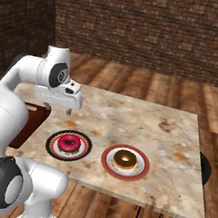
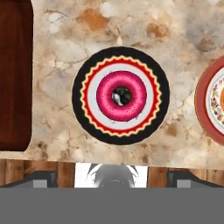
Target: Move the dessert items from the plates to the tray.
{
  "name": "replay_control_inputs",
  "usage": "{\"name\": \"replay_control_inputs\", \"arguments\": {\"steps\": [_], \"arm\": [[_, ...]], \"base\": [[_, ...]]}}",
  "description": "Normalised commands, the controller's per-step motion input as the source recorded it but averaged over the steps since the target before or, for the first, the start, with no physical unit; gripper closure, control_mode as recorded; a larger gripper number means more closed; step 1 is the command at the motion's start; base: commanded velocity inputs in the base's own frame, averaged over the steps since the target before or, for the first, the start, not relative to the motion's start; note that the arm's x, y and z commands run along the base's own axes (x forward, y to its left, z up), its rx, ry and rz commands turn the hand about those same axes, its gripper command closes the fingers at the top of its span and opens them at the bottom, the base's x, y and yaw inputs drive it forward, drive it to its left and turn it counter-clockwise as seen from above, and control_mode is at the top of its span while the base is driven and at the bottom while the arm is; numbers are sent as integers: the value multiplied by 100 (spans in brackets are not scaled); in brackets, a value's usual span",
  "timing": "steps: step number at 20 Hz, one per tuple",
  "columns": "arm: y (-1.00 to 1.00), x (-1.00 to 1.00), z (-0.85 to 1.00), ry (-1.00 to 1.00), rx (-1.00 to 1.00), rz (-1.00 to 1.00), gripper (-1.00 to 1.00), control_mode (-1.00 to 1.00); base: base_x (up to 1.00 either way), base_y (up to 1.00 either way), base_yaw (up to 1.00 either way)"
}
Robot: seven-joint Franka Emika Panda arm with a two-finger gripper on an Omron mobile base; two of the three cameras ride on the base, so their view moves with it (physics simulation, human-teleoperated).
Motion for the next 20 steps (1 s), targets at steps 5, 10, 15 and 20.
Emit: {"name": "replay_control_inputs", "arguments": {"steps": [5, 10, 15, 20], "arm": [[0, 6, -57, 0, 3, 3, -100, -100], [0, 10, -50, -1, 8, 5, -100, -100], [0, 9, -19, 1, 3, 11, -100, -100], [5, 26, 0, 17, -8, 1, -100, -100]], "base": [[0, 0, 0], [0, 0, 0], [0, 0, 0], [0, 0, 0]]}}
